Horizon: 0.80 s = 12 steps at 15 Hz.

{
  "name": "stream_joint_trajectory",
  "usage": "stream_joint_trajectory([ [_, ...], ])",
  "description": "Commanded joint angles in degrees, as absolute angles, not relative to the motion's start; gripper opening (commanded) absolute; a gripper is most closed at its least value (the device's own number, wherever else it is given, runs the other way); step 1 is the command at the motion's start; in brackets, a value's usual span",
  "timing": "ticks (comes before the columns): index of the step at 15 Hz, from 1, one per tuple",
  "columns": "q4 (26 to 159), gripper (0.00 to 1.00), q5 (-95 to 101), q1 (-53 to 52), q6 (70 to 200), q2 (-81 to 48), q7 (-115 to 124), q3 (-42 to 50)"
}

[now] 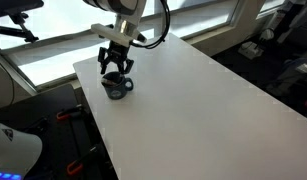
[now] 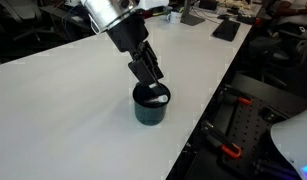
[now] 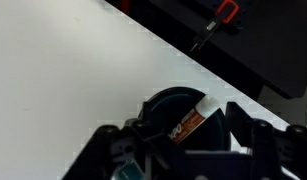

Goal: Remove the marker from the mug.

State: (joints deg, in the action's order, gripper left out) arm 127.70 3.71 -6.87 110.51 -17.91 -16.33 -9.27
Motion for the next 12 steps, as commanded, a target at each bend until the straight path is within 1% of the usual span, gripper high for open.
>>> stream_joint_trajectory([
  [1, 127.52, 0.59, 2.59, -6.53, 108.79, -17.94, -15.56, -9.17],
  [2, 127.52, 0.56, 2.38, -6.35, 108.67, -18.09, -15.7, -9.13],
  [3, 127.57, 0.61, 2.18, -6.22, 108.62, -18.18, -15.78, -9.12],
  [4, 127.63, 0.61, 2.01, -6.09, 108.62, -18.33, -15.8, -9.1],
  [6, 127.7, 0.7, 1.73, -5.85, 108.58, -18.69, -15.87, -9.07],
  [7, 127.74, 0.69, 1.6, -5.73, 108.59, -18.87, -15.89, -9.06],
  [8, 127.79, 0.74, 1.47, -5.61, 108.6, -19.06, -15.91, -9.05],
  [9, 127.83, 0.72, 1.34, -5.48, 108.63, -19.23, -15.99, -9.05],
  [12, 127.89, 0.73, 0.7, -5.12, 108.69, -19.82, -16.15, -9.01],
])
